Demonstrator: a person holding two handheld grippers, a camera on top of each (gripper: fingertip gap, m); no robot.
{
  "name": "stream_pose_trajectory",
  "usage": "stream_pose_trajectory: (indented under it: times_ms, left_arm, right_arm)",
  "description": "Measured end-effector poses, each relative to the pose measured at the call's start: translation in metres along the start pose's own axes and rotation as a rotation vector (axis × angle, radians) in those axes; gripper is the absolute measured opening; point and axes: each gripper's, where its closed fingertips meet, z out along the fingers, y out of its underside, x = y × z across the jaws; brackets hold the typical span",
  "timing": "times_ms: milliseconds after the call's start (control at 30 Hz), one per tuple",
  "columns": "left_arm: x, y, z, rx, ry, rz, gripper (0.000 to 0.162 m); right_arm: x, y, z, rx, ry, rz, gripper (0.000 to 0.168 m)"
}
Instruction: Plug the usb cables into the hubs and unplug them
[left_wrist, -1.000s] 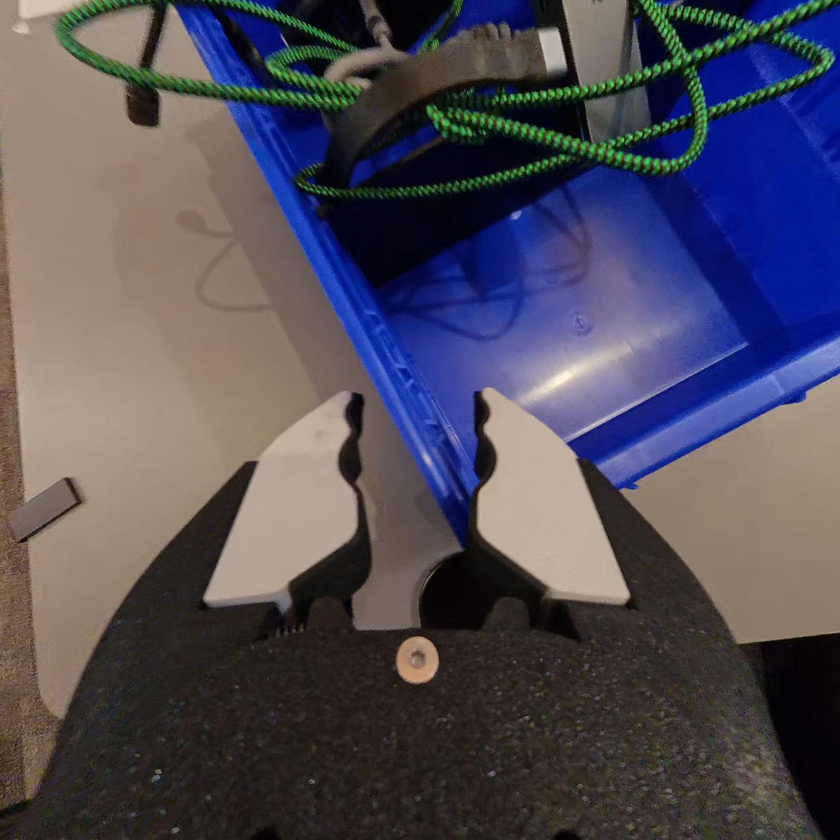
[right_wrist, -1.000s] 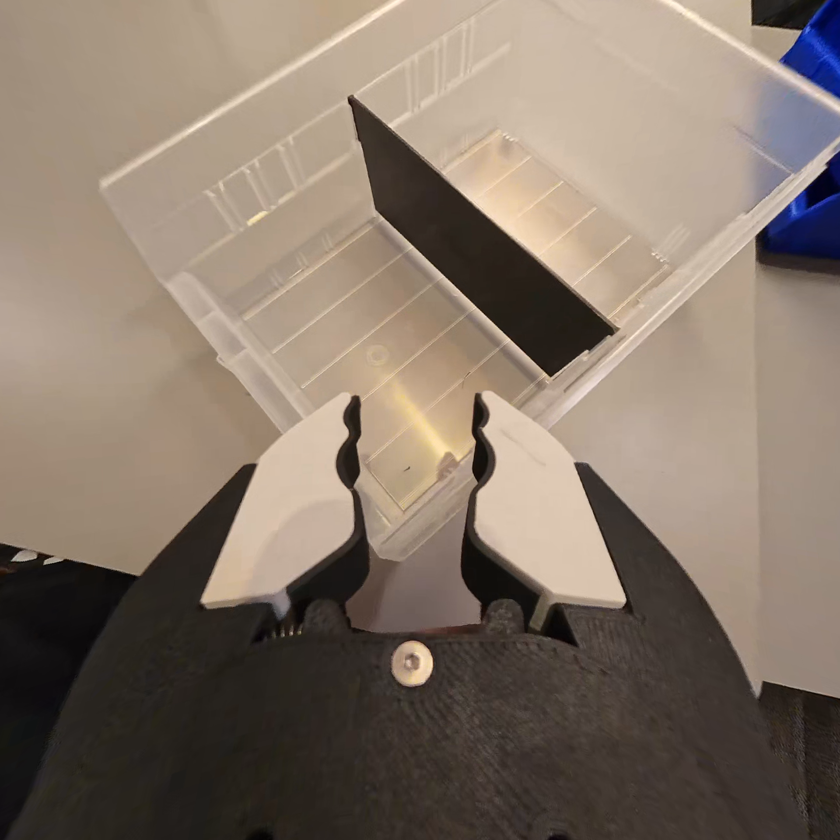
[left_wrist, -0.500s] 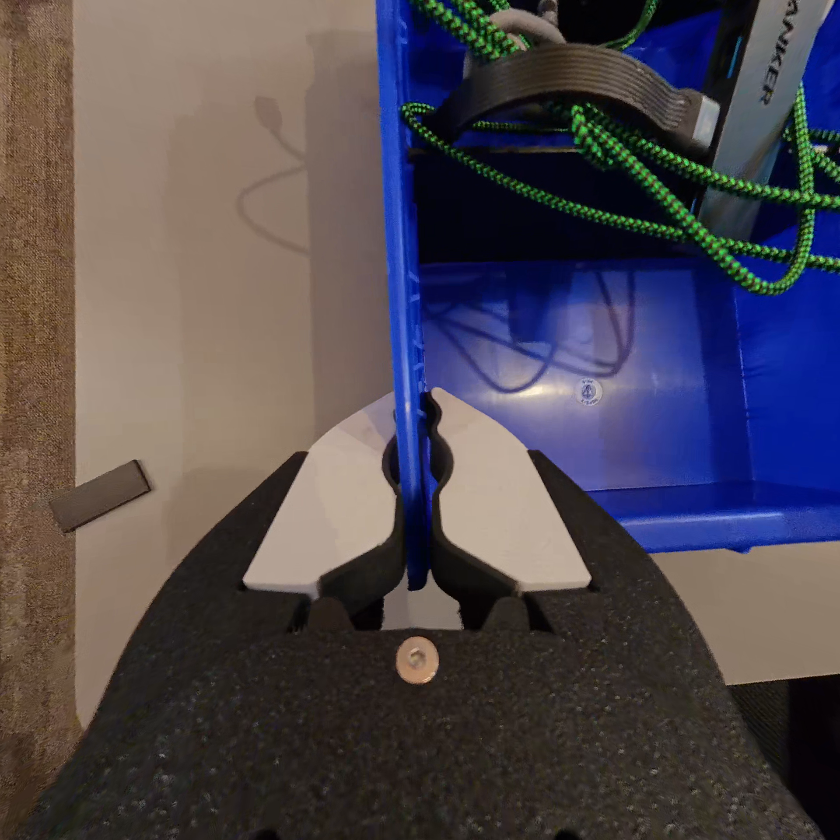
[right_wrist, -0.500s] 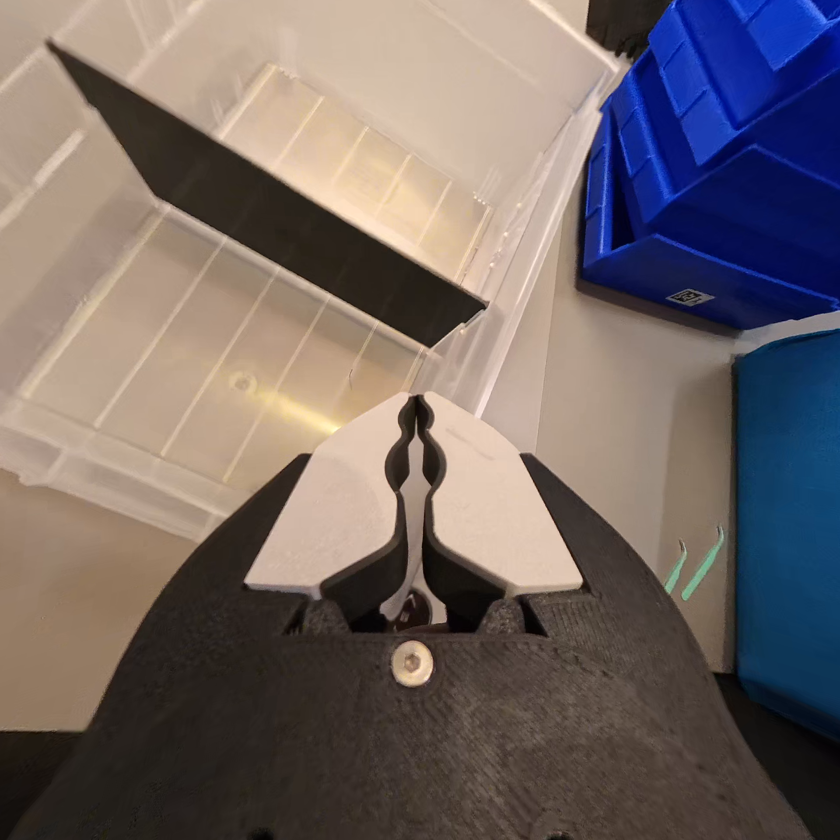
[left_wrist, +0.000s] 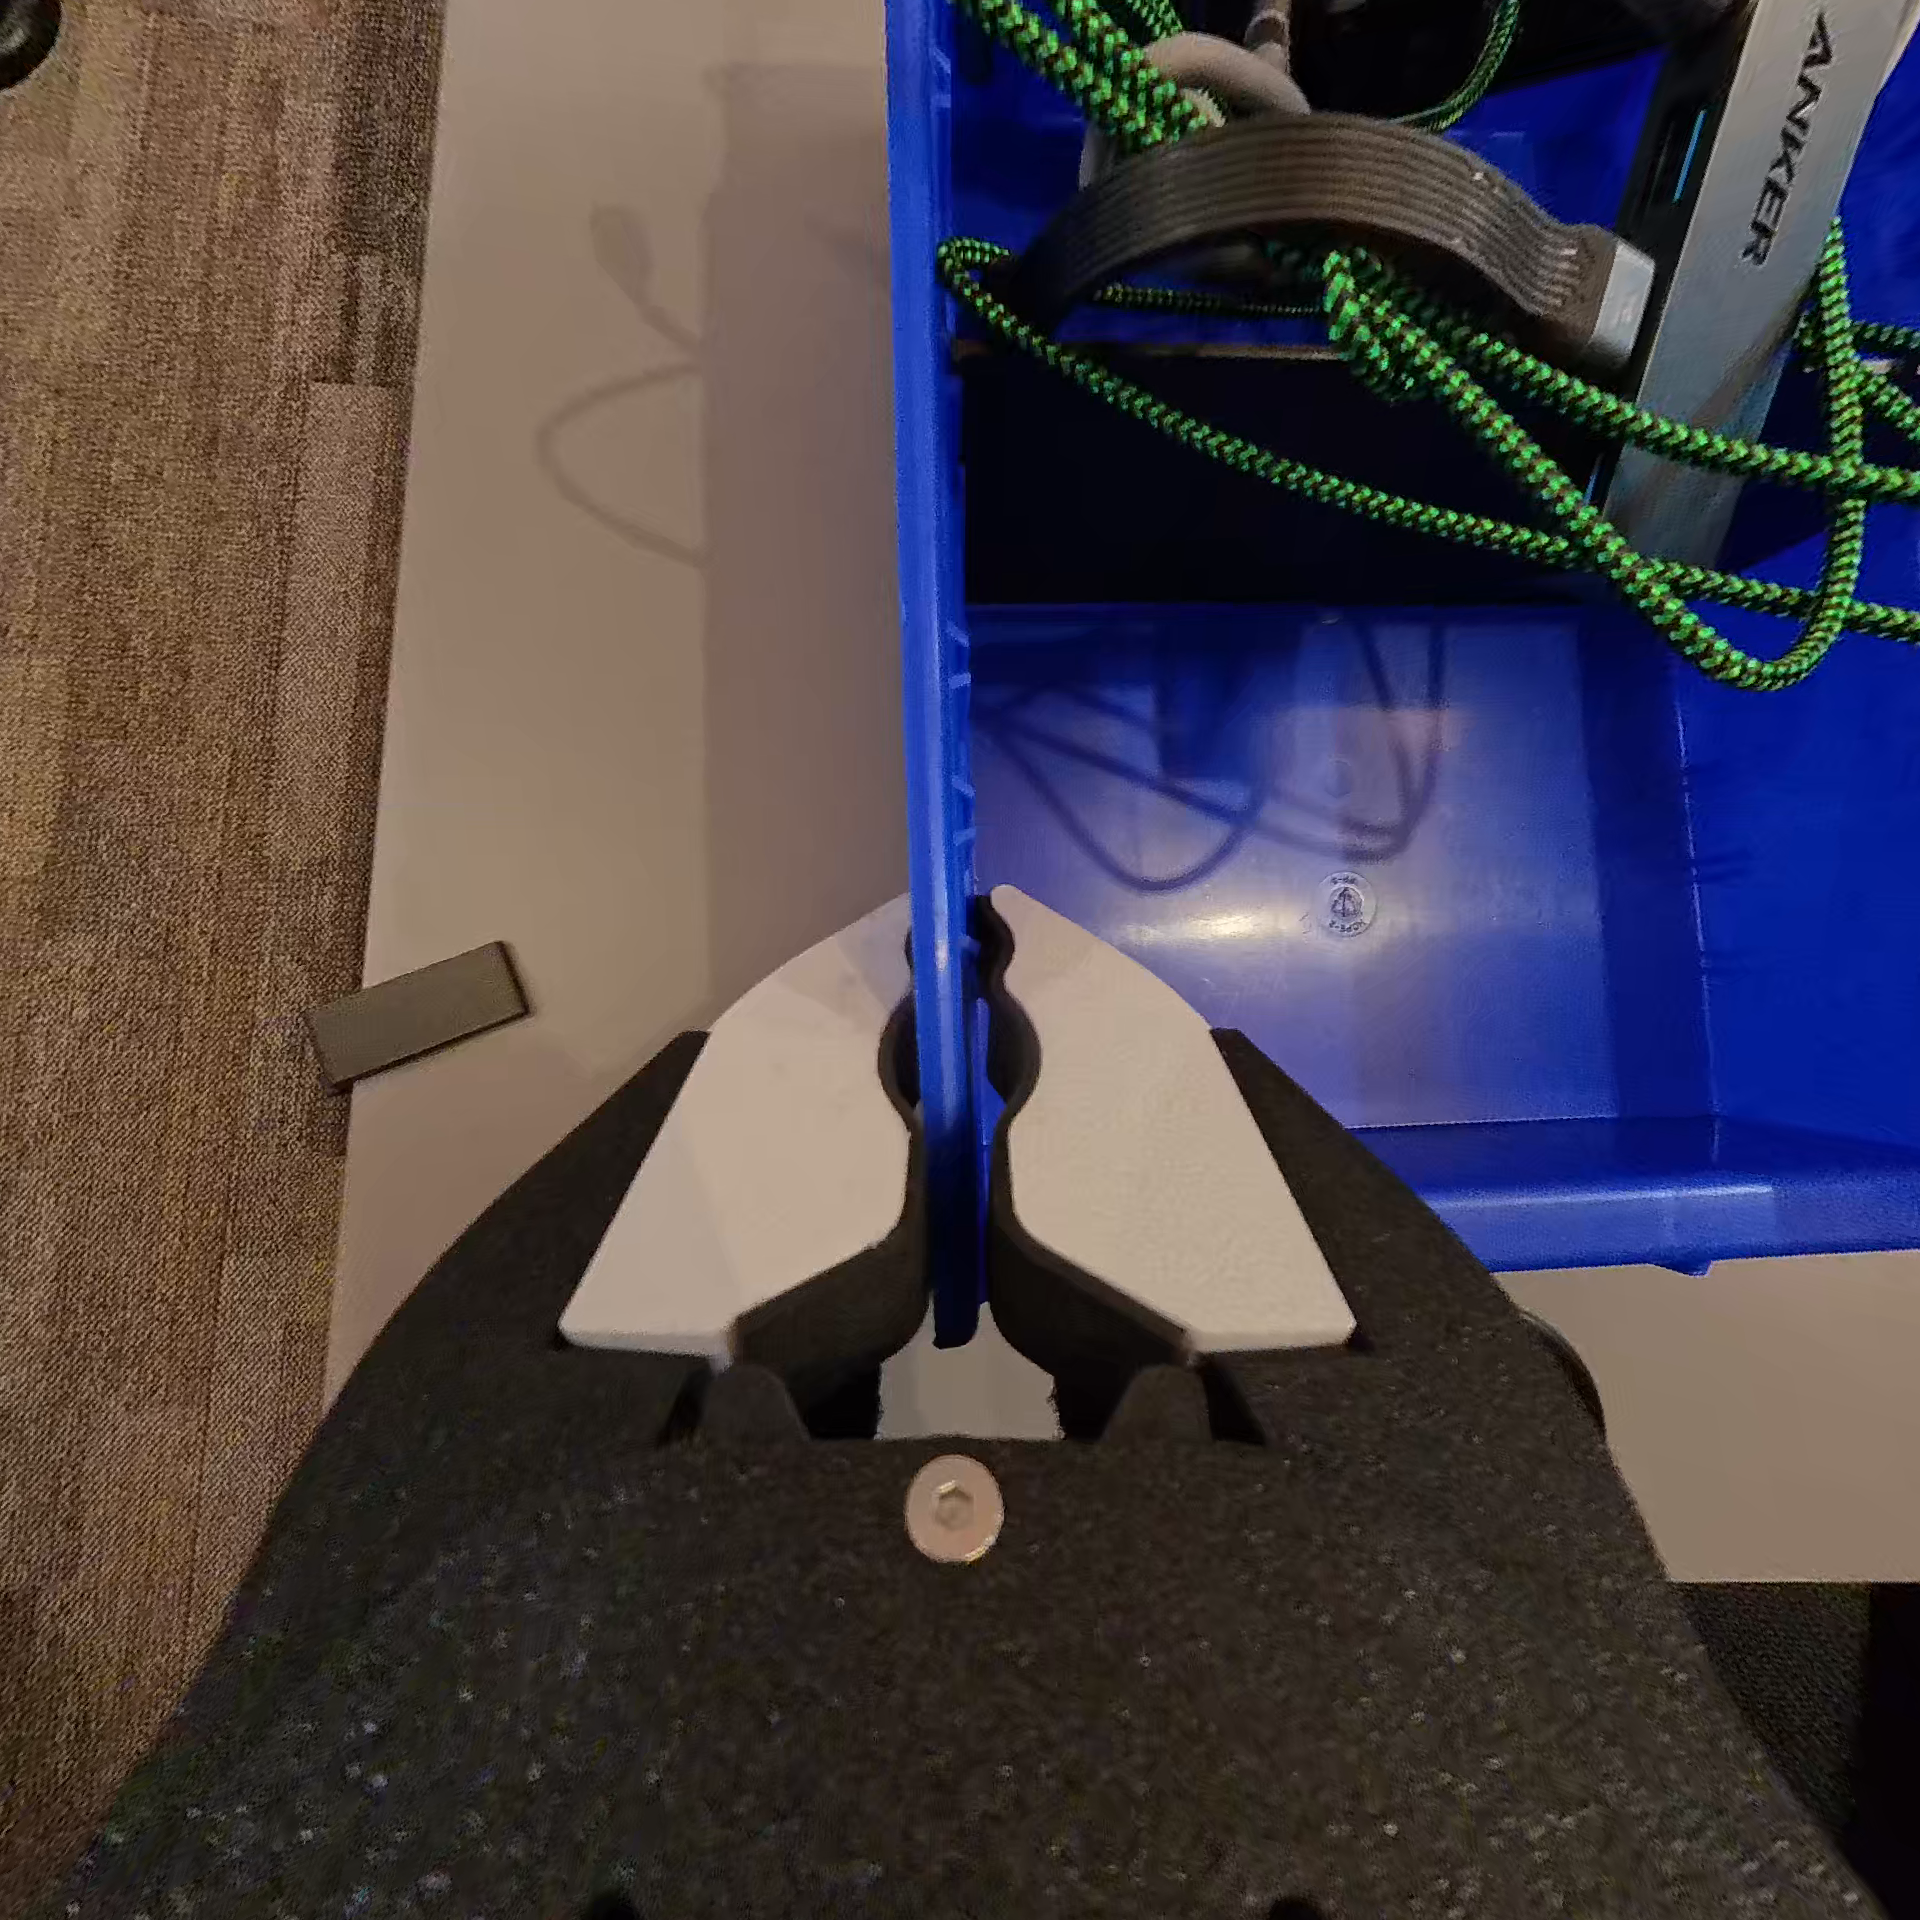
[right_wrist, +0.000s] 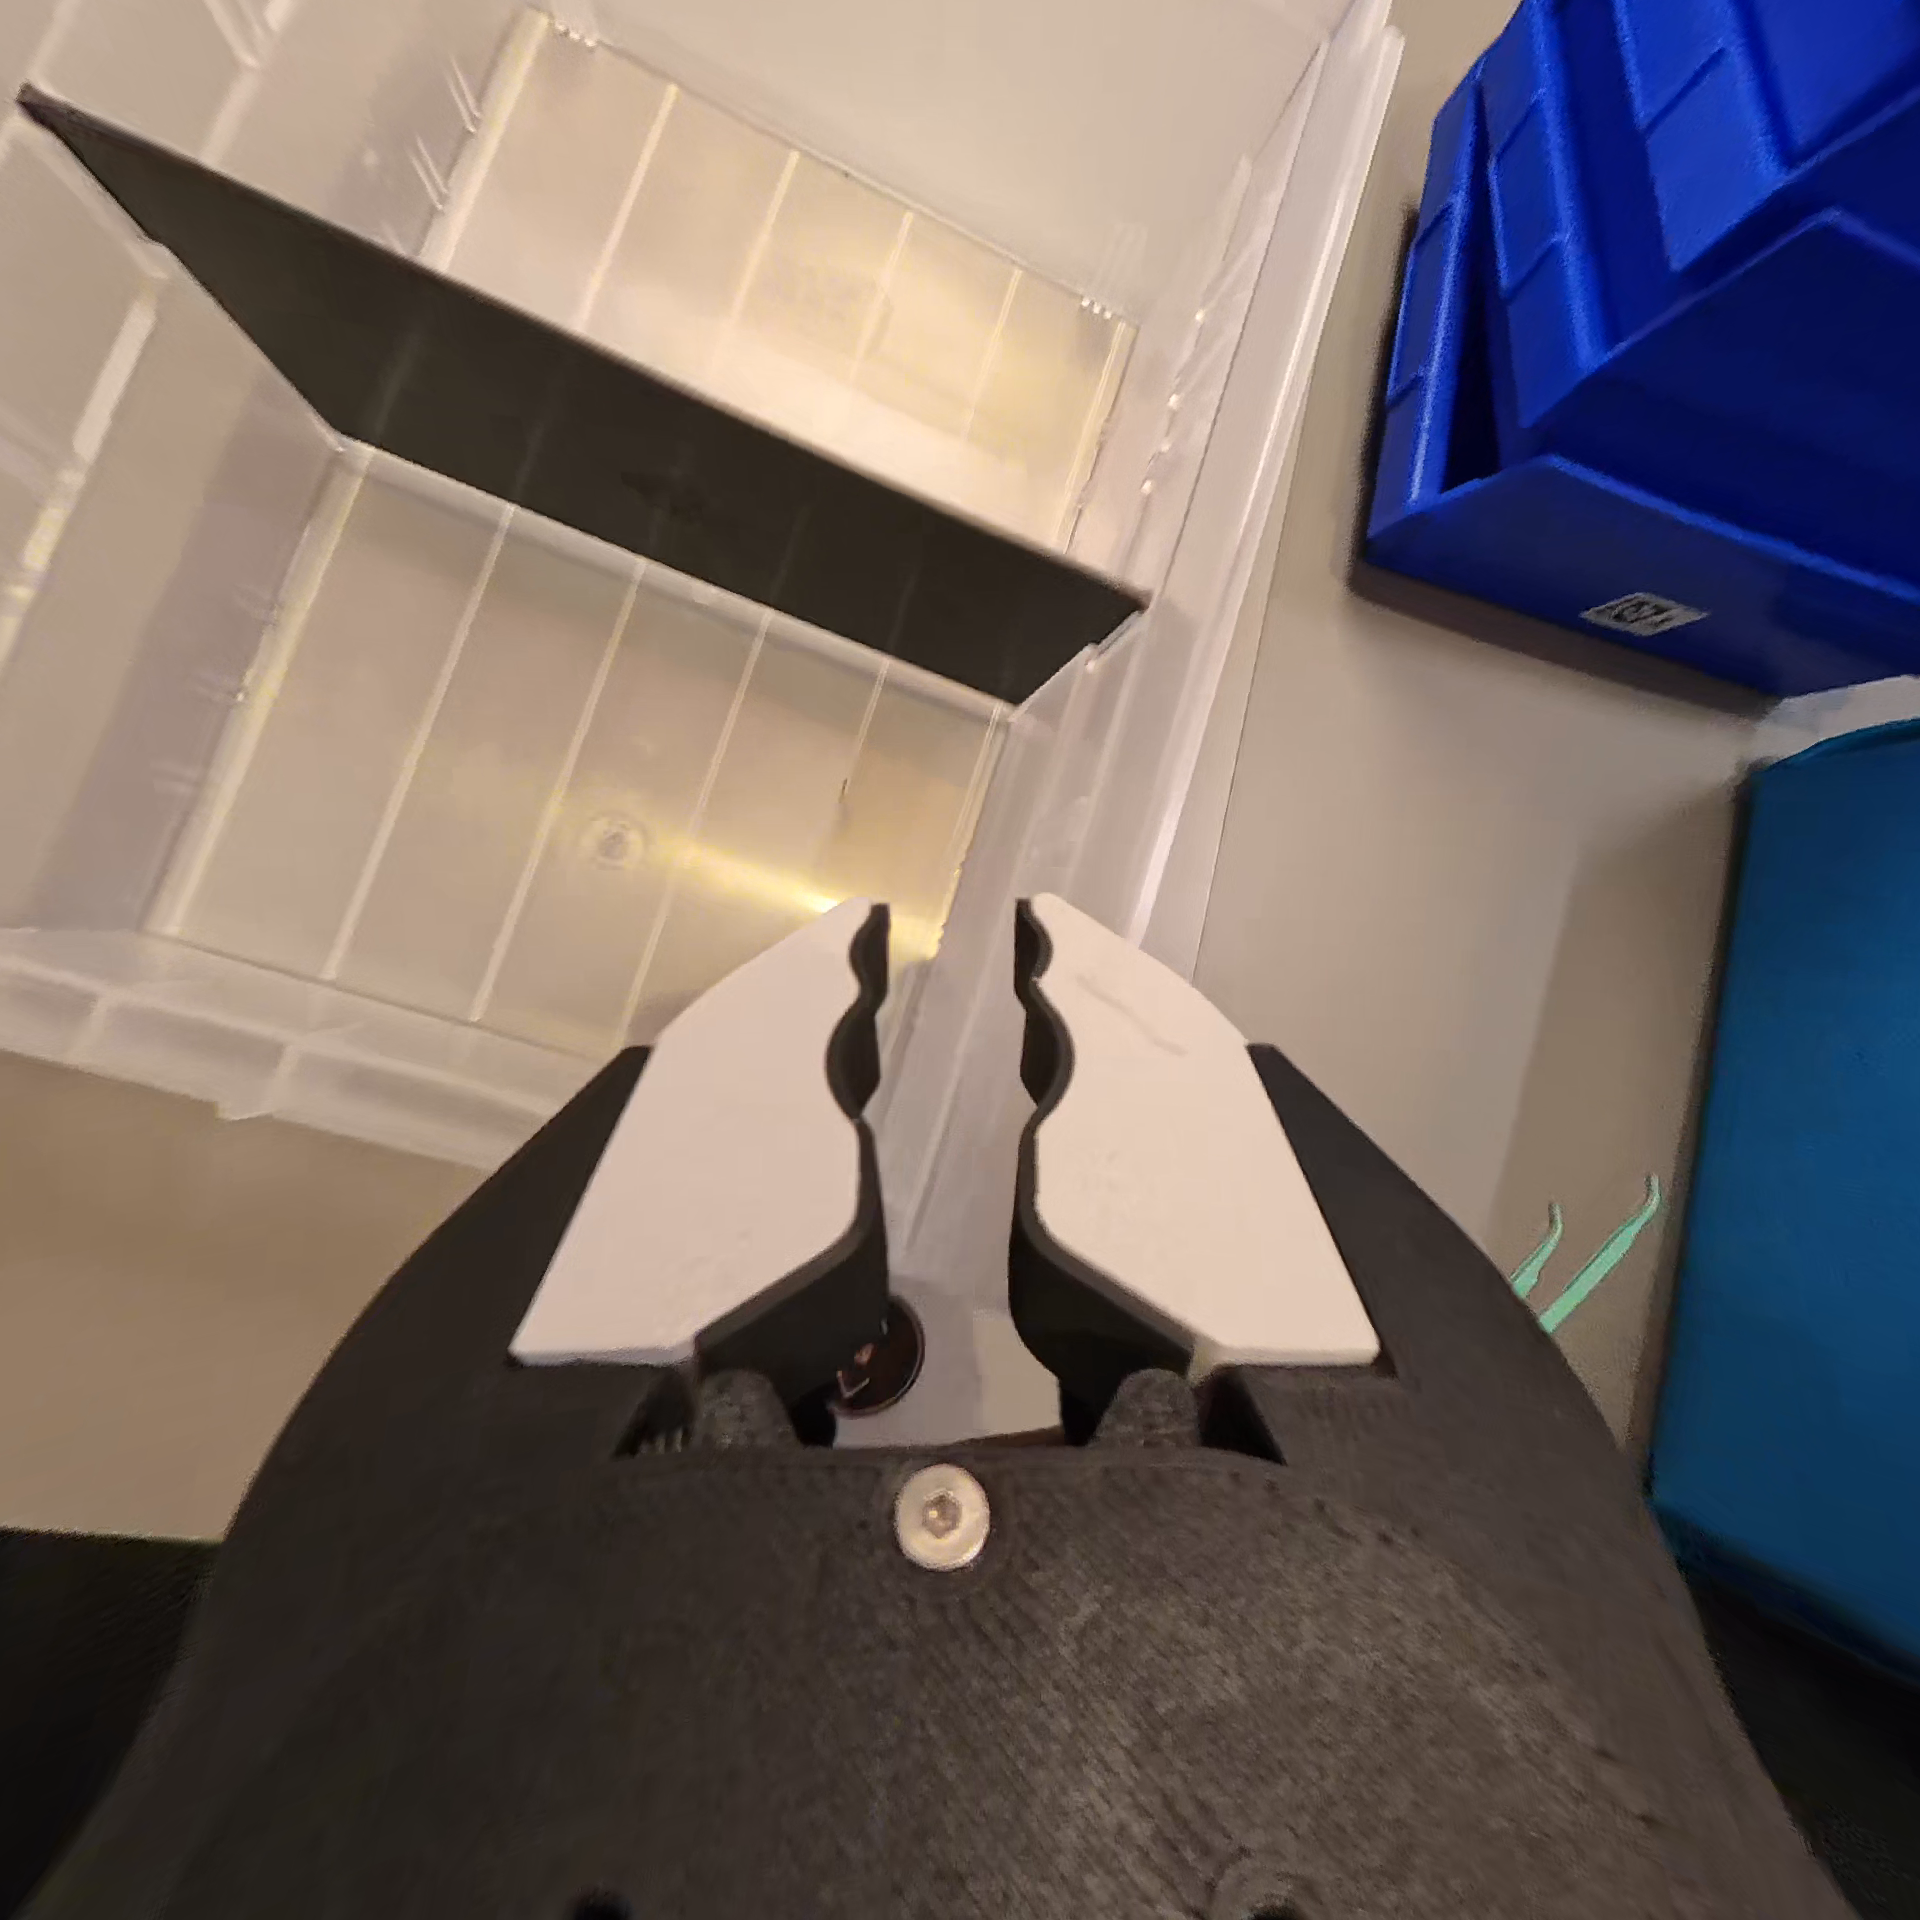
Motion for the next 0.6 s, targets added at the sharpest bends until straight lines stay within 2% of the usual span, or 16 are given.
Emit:
stream_pose_trajectory:
  times_ms: [33, 133, 200, 367, 533, 600]
  left_arm:
    - [-0.003, 0.001, -0.001, 0.001, -0.003, -0.006, 0.005]
    - [-0.012, 0.002, -0.003, 0.002, -0.011, -0.023, 0.004]
    - [-0.016, 0.002, -0.003, 0.003, -0.016, -0.033, 0.004]
    - [-0.02, 0.003, -0.005, 0.007, -0.024, -0.039, 0.004]
    - [-0.023, 0.003, -0.005, 0.007, -0.026, -0.045, 0.004]
    - [-0.024, 0.003, -0.005, 0.006, -0.025, -0.046, 0.004]
  right_arm:
    - [0.001, 0.004, -0.001, -0.01, 0.003, 0.006, 0.025]
    - [0.01, 0.01, -0.001, -0.039, 0.056, 0.008, 0.026]
    - [0.018, 0.011, -0.001, -0.065, 0.091, 0.02, 0.02]
    - [0.033, 0.012, -0.005, -0.081, 0.145, 0.037, 0.04]
    - [0.038, 0.014, -0.007, -0.06, 0.117, 0.065, 0.04]
    - [0.042, 0.012, -0.01, -0.039, 0.138, 0.068, 0.049]
